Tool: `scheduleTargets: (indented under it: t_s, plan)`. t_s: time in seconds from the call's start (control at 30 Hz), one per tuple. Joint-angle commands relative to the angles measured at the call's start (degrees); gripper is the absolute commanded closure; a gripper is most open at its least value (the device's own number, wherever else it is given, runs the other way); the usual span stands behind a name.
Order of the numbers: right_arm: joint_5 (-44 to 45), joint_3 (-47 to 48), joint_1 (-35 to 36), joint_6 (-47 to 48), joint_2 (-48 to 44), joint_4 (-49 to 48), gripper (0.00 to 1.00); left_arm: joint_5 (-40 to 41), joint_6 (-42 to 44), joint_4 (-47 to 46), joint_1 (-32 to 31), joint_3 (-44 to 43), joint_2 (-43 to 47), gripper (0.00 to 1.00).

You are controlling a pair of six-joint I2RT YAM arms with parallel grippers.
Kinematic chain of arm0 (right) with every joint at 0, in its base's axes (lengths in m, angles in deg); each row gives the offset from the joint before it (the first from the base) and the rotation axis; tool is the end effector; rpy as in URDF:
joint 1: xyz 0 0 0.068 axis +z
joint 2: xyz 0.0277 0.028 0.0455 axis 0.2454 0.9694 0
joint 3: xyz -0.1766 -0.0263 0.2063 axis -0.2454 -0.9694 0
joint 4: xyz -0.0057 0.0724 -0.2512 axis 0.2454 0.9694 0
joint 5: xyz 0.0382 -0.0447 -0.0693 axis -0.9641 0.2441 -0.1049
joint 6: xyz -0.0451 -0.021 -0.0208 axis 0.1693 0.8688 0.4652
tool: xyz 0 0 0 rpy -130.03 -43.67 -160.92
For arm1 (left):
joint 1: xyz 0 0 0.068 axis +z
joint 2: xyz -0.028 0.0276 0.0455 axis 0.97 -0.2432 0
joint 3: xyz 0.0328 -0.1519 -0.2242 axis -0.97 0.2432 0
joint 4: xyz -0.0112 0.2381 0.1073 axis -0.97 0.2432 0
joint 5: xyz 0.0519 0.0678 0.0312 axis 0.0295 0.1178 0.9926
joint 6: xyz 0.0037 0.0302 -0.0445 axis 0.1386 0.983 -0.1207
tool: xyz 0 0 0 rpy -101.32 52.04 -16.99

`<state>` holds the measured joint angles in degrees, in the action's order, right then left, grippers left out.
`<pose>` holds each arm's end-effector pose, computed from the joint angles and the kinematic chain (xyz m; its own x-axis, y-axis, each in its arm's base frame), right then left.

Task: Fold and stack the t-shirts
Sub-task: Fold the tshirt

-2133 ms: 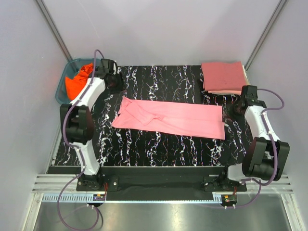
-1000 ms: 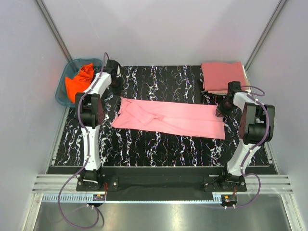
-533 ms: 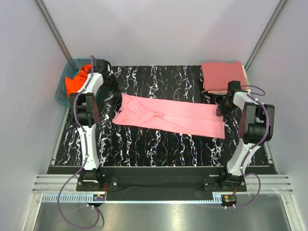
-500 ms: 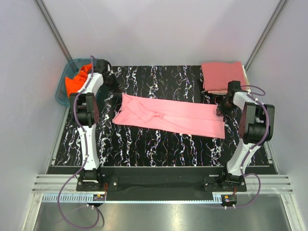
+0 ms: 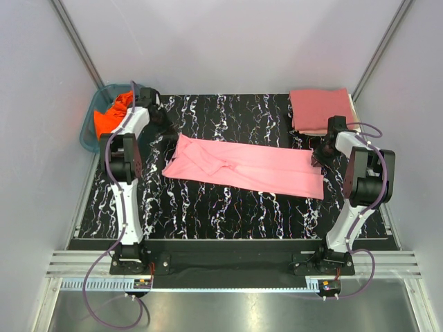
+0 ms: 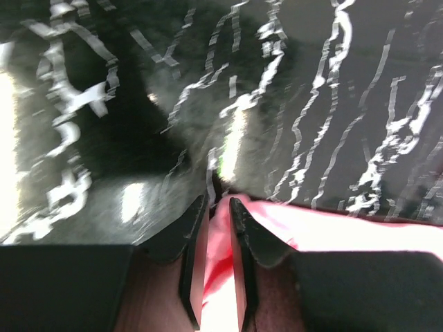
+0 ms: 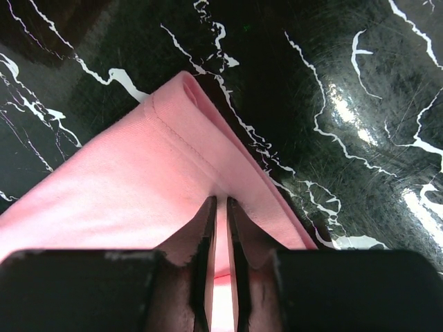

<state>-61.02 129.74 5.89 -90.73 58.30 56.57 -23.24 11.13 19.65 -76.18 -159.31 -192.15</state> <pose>0.3746 -0.0555 0.1577 -0.6966 0.6471 -0.3098 0.6262 0.7591 0.1776 0.5081 -0.0127 0.1767 -0.8376 -0.4302 -0.3368 -0.2534 0.8520 -0.4581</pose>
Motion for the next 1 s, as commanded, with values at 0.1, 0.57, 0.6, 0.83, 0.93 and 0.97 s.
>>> scheduleTargets:
  t_s: [0.1, 0.57, 0.6, 0.83, 0.93, 0.97]
  plan:
    - [4.37, -0.53, -0.65, -0.47, -1.05, 1.38, 0.82, 4.15, 3.29, -0.51, -0.1, 2.46, 12.81, 0.77]
    - [5.77, -4.57, -2.67, -1.96, -3.69, 1.3, 0.82, 4.04, 0.66, -5.08, -11.61, 28.91, 22.83, 0.79]
    - [5.95, -4.83, -2.93, -1.96, -4.3, 1.39, 0.83, 5.79, 0.48, -5.26, -11.79, 29.62, 22.92, 0.79]
    - [6.3, -6.95, -3.37, -2.49, -6.42, 1.3, 0.83, 17.05, -0.83, -5.0, -11.79, 33.32, 21.96, 0.79]
    - [5.17, -6.86, -3.37, -2.05, -7.64, 1.39, 0.82, 19.52, -0.66, -4.73, -11.61, 32.88, 20.73, 0.78]
    - [4.38, -6.51, -3.37, -1.36, -8.17, 1.56, 0.82, 19.69, -0.4, -4.73, -11.53, 31.66, 20.2, 0.78]
